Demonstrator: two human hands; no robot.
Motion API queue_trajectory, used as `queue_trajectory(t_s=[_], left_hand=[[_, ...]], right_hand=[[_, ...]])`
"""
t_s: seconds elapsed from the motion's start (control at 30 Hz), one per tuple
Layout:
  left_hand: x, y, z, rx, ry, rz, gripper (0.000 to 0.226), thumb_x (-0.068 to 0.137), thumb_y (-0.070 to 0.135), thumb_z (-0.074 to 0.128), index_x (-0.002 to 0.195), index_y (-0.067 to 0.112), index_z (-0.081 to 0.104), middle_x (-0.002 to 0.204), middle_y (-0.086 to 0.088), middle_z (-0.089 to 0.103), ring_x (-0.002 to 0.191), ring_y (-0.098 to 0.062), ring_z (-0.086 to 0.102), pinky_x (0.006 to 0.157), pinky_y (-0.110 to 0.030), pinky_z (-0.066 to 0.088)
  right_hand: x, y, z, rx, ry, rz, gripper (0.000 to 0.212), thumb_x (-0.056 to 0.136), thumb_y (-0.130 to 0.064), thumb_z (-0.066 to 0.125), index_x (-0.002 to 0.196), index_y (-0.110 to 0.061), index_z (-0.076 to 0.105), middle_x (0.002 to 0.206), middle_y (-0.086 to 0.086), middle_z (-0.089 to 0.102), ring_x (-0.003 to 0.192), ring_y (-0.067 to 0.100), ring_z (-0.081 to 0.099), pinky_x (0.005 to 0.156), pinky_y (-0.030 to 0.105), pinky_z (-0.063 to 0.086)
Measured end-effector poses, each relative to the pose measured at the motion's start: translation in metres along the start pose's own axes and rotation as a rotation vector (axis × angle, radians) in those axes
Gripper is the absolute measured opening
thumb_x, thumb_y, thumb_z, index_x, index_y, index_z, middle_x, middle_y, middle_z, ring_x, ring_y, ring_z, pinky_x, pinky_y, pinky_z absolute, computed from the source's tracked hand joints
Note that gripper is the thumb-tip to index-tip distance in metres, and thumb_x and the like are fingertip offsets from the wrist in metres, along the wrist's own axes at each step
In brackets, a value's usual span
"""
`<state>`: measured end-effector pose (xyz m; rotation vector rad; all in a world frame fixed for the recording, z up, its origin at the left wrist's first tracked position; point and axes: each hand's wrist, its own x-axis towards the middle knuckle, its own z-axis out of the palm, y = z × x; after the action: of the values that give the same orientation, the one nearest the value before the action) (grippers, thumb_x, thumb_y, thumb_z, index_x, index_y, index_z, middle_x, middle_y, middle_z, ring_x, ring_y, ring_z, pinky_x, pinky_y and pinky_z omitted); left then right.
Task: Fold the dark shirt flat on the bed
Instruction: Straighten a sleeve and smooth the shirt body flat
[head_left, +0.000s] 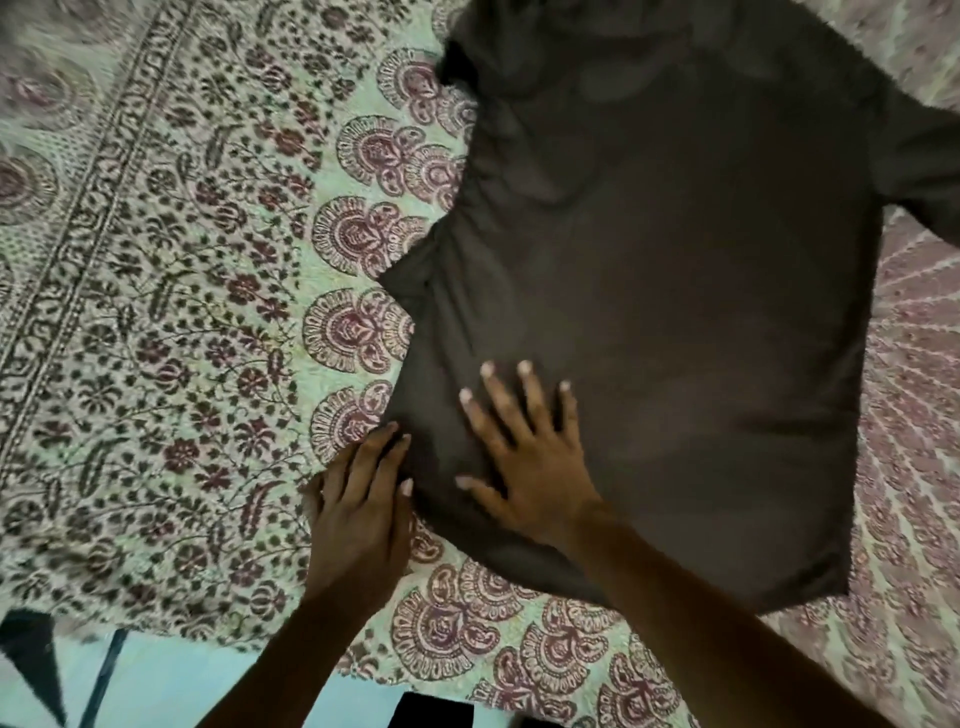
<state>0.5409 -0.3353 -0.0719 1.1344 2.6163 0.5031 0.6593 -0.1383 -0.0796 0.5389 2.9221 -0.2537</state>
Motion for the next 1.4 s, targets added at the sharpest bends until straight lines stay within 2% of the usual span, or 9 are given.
queue_trajectory(t_s=[0.2, 0.4, 0.53, 0.67, 0.8, 0.97, 1.07, 1.27, 1.4], left_hand=[[0.052, -0.014, -0.011, 0.069, -0.038, 0.127, 0.054, 0.105, 0.033, 0.043, 0.158, 0.021, 0.043, 0.169, 0.003, 0.035, 0.149, -0.024, 0.037, 0.112, -0.049, 0.032], [0.047, -0.036, -0.007, -0.080, 0.010, 0.213, 0.047, 0.103, 0.020, 0.047, 0.147, 0.014, 0.058, 0.163, -0.002, 0.045, 0.153, -0.019, 0.037, 0.119, -0.048, 0.029], [0.074, -0.031, -0.021, -0.237, 0.102, 0.145, 0.047, 0.098, 0.013, 0.044, 0.141, 0.008, 0.061, 0.155, -0.005, 0.054, 0.140, -0.025, 0.052, 0.106, -0.048, 0.042], [0.132, -0.018, -0.030, -0.113, 0.028, 0.250, 0.051, 0.103, 0.020, 0.044, 0.154, 0.014, 0.048, 0.167, 0.000, 0.039, 0.152, -0.022, 0.039, 0.116, -0.047, 0.034], [0.181, -0.017, -0.022, 0.145, -0.094, 0.395, 0.060, 0.106, 0.043, 0.043, 0.163, 0.028, 0.032, 0.175, 0.003, 0.019, 0.161, -0.018, 0.021, 0.122, -0.048, 0.028], [0.191, -0.021, -0.014, 0.245, -0.092, 0.410, 0.065, 0.104, 0.051, 0.043, 0.165, 0.029, 0.030, 0.175, 0.001, 0.017, 0.162, -0.019, 0.016, 0.125, -0.048, 0.026], [0.193, -0.020, -0.014, 0.241, -0.086, 0.394, 0.066, 0.103, 0.048, 0.046, 0.164, 0.029, 0.032, 0.175, 0.001, 0.019, 0.161, -0.020, 0.022, 0.123, -0.049, 0.029], [0.196, -0.021, -0.011, 0.243, -0.106, 0.388, 0.065, 0.100, 0.047, 0.048, 0.161, 0.029, 0.039, 0.174, -0.001, 0.021, 0.159, -0.022, 0.027, 0.120, -0.051, 0.033], [0.197, -0.022, -0.010, 0.244, -0.082, 0.399, 0.065, 0.099, 0.046, 0.050, 0.161, 0.028, 0.040, 0.174, -0.002, 0.023, 0.159, -0.023, 0.027, 0.117, -0.051, 0.035]], right_hand=[[-0.014, -0.009, -0.007, 0.026, -0.008, -0.365, 0.069, 0.106, -0.060, 0.040, 0.165, -0.028, 0.024, 0.174, 0.008, 0.010, 0.161, 0.030, 0.008, 0.123, 0.062, 0.021], [0.073, 0.028, -0.025, 0.038, 0.026, 0.219, 0.088, 0.097, -0.077, 0.036, 0.167, -0.029, 0.011, 0.175, 0.005, -0.006, 0.160, 0.039, -0.010, 0.126, 0.063, 0.006], [0.045, -0.017, -0.004, 0.012, -0.035, -0.182, 0.091, 0.095, -0.075, 0.040, 0.166, -0.023, 0.019, 0.175, 0.008, 0.002, 0.160, 0.040, -0.006, 0.122, 0.068, 0.012], [0.016, -0.034, -0.001, 0.064, -0.067, -0.559, 0.076, 0.103, -0.060, 0.043, 0.162, -0.013, 0.033, 0.171, 0.010, 0.024, 0.160, 0.031, 0.015, 0.125, 0.059, 0.021], [0.060, 0.021, -0.022, 0.209, 0.240, -0.274, 0.059, 0.105, -0.043, 0.055, 0.147, -0.002, 0.055, 0.161, 0.017, 0.043, 0.152, 0.032, 0.037, 0.119, 0.056, 0.035], [0.156, 0.108, -0.046, 0.138, 0.120, 0.258, 0.084, 0.100, -0.068, 0.036, 0.166, -0.018, 0.018, 0.175, 0.008, 0.003, 0.161, 0.035, -0.001, 0.129, 0.058, 0.009], [0.179, 0.113, -0.043, 0.033, 0.076, 0.138, 0.089, 0.098, -0.074, 0.030, 0.167, -0.019, 0.013, 0.175, 0.007, 0.001, 0.161, 0.035, -0.005, 0.127, 0.063, 0.005], [0.172, 0.115, -0.041, 0.013, 0.041, -0.506, 0.079, 0.103, -0.060, 0.044, 0.162, -0.008, 0.030, 0.172, 0.010, 0.023, 0.161, 0.029, 0.014, 0.127, 0.057, 0.017], [0.230, 0.151, -0.061, 0.051, 0.214, -0.181, 0.081, 0.103, -0.064, 0.041, 0.162, -0.010, 0.031, 0.172, 0.013, 0.021, 0.160, 0.032, 0.016, 0.126, 0.058, 0.020]])
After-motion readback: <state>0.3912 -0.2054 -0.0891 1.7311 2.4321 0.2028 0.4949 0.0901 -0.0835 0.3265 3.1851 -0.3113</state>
